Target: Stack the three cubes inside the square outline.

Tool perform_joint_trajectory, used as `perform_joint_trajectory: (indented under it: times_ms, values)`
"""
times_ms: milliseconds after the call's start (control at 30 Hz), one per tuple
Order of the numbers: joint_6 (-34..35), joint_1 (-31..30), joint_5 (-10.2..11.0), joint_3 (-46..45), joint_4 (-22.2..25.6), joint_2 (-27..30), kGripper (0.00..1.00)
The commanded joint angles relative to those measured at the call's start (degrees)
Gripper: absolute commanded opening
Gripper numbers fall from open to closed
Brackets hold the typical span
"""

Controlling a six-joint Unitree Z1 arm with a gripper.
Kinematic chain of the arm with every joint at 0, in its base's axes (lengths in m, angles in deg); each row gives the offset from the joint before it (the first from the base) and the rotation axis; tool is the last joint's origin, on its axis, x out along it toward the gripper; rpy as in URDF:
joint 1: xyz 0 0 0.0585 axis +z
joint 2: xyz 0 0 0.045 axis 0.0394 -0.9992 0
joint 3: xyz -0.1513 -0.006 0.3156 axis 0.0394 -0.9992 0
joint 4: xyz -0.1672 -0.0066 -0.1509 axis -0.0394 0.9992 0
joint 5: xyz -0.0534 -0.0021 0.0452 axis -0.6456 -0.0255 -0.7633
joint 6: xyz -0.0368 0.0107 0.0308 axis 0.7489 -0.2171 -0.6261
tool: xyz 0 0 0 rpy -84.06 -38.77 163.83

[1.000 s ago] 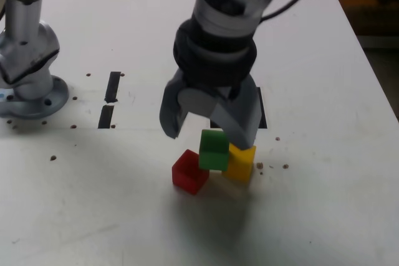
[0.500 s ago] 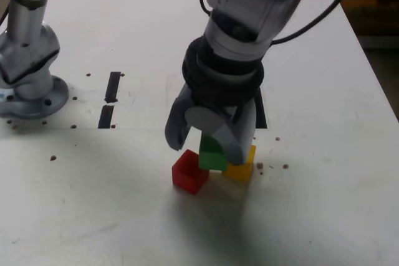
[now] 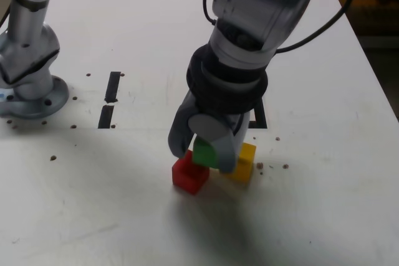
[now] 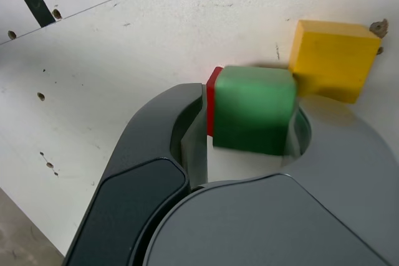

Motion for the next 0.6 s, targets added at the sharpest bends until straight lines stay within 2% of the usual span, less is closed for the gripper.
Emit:
perform_joint_trajectory:
  times_ms: [0,200,333,567]
  values:
    - [0.05,-0.11,-0.39,-0.22,-0.25,0.17,0.35]
    - [0.82,-0.11,-0.14,-0.45,0.01,1.42,0.27]
    - [2.06,-0.11,1.97,-1.62,1.32,3.95,0.17]
    - [3.99,0.74,4.6,-8.75,3.68,9.42,0.15]
